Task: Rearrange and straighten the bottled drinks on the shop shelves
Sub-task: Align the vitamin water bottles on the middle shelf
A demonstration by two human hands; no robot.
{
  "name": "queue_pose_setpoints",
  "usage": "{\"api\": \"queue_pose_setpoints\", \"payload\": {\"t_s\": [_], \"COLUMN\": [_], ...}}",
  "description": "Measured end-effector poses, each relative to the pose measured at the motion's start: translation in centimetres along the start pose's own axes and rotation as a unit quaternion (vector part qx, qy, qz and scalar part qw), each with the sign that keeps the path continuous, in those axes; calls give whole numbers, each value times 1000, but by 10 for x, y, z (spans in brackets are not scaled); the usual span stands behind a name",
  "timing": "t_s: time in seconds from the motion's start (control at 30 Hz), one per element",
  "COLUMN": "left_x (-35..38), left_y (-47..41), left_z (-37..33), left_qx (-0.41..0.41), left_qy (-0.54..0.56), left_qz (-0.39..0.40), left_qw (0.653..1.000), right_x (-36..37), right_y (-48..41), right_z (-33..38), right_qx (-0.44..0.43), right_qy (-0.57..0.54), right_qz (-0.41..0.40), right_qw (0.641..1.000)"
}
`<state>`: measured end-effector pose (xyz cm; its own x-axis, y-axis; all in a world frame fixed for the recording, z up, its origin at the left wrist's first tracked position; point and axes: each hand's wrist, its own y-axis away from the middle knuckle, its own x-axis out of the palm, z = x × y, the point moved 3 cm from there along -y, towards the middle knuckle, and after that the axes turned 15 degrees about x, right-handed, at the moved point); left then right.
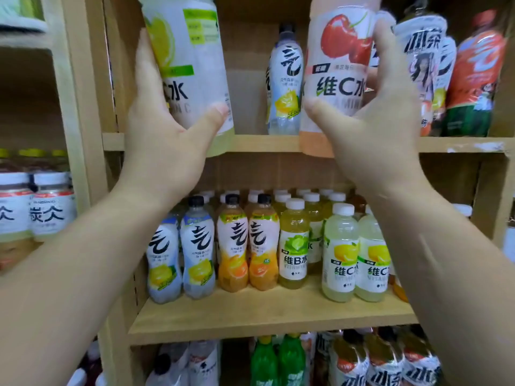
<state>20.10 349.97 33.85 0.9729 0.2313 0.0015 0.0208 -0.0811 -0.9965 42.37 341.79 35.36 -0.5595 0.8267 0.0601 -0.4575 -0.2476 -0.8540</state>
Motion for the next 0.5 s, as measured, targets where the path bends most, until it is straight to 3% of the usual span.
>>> {"api": "queue_pose_setpoints", "payload": {"t_s": [0.2, 0.5], "left_x": [13, 76], "left_y": [101, 239], "left_z": [-25, 34], "left_qx": [-65, -211], "left_qy": [97, 25], "left_qz": [76, 222], "left_qw": [990, 952], "right_x": [-34, -1], "right_y": [87, 186], "right_z": [-37, -170], "right_qx": [63, 189], "right_qy": [-3, 108], "right_qz": [64, 113], "right_qw": [996, 969]}}
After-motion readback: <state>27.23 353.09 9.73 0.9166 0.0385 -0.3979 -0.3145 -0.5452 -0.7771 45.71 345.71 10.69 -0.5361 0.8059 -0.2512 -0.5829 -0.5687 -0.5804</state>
